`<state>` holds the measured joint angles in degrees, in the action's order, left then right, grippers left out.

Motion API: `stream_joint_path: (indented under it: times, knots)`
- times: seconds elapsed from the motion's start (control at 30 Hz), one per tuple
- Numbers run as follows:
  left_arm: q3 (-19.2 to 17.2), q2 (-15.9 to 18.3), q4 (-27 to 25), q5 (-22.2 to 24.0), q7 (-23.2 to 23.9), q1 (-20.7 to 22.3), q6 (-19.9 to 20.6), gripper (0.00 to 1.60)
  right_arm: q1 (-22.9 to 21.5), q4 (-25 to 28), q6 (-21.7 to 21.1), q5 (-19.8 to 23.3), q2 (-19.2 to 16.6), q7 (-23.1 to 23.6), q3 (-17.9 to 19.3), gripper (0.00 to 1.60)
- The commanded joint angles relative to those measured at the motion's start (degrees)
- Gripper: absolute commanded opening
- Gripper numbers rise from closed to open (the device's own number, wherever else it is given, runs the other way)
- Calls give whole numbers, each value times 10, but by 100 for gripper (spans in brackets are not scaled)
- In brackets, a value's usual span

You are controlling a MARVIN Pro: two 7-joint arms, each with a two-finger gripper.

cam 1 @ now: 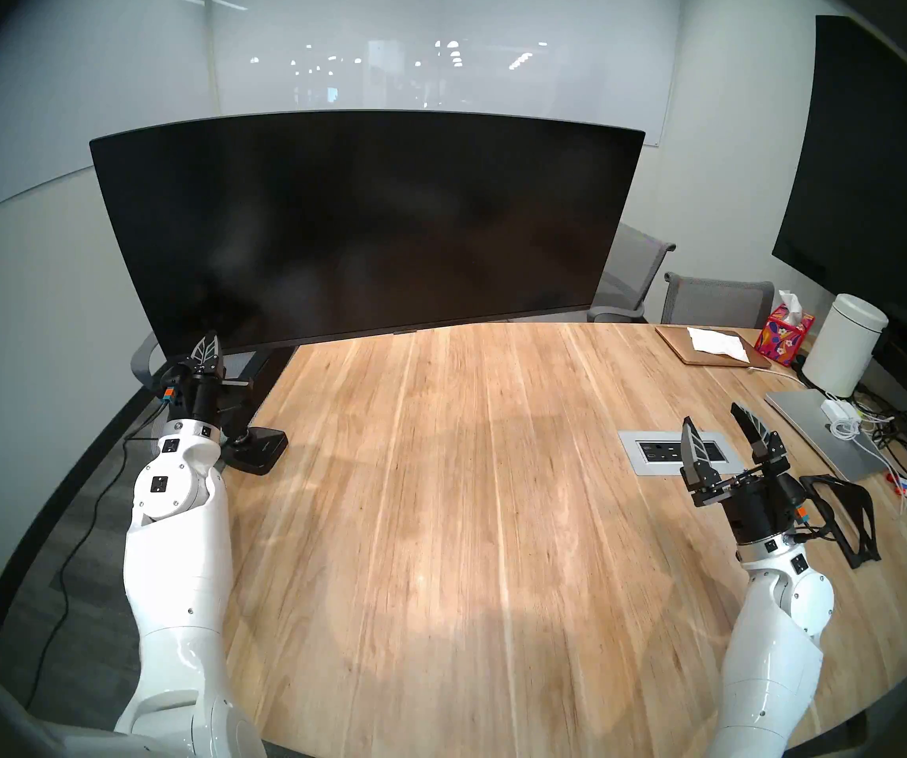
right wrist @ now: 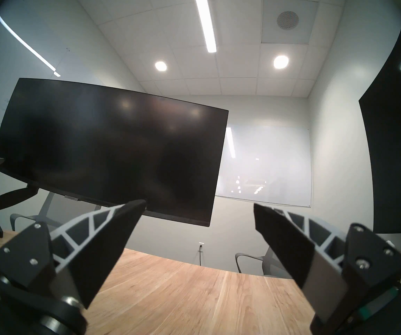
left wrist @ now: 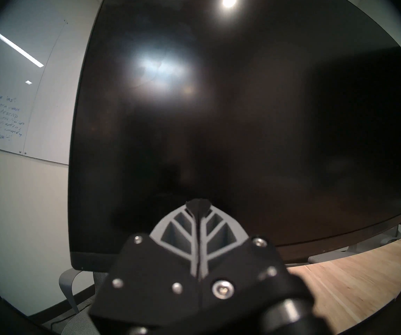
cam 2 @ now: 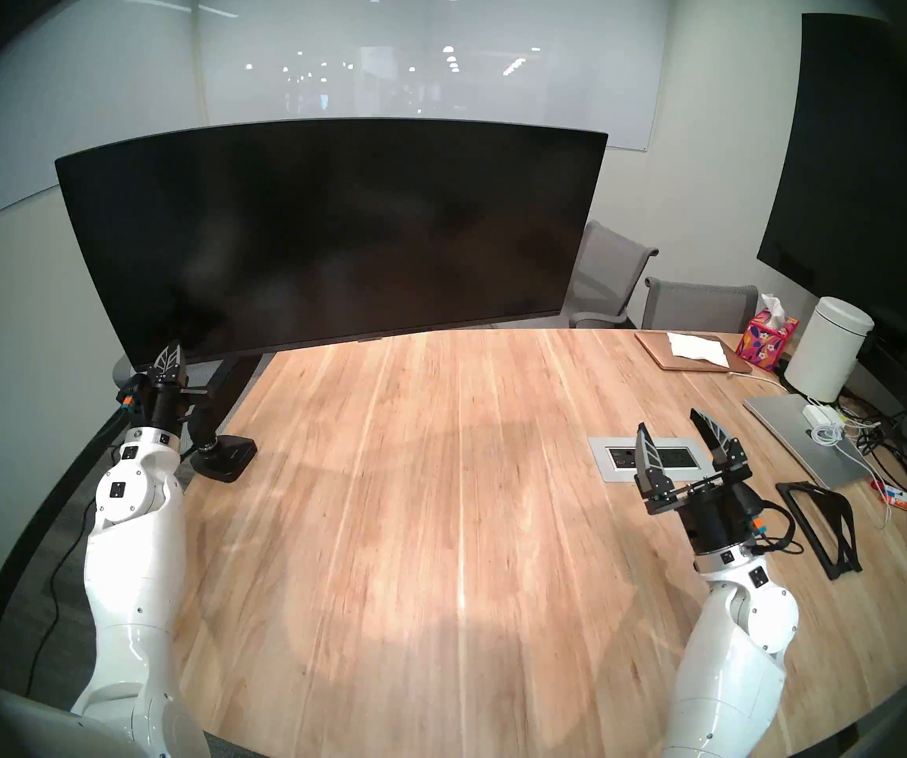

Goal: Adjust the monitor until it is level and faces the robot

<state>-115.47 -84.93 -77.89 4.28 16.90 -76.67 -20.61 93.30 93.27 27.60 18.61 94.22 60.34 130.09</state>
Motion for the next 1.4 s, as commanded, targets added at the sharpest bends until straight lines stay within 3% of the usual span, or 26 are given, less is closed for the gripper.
stream_joint_path:
  times: [0.0,1.37]
  knots:
    - [1,8,2,-1,-2,24,-5,0,-2,11,0,6,1,1,-1,160]
    - [9,7,-16,12,-3,4,-9,0,-2,11,0,6,1,1,-1,160]
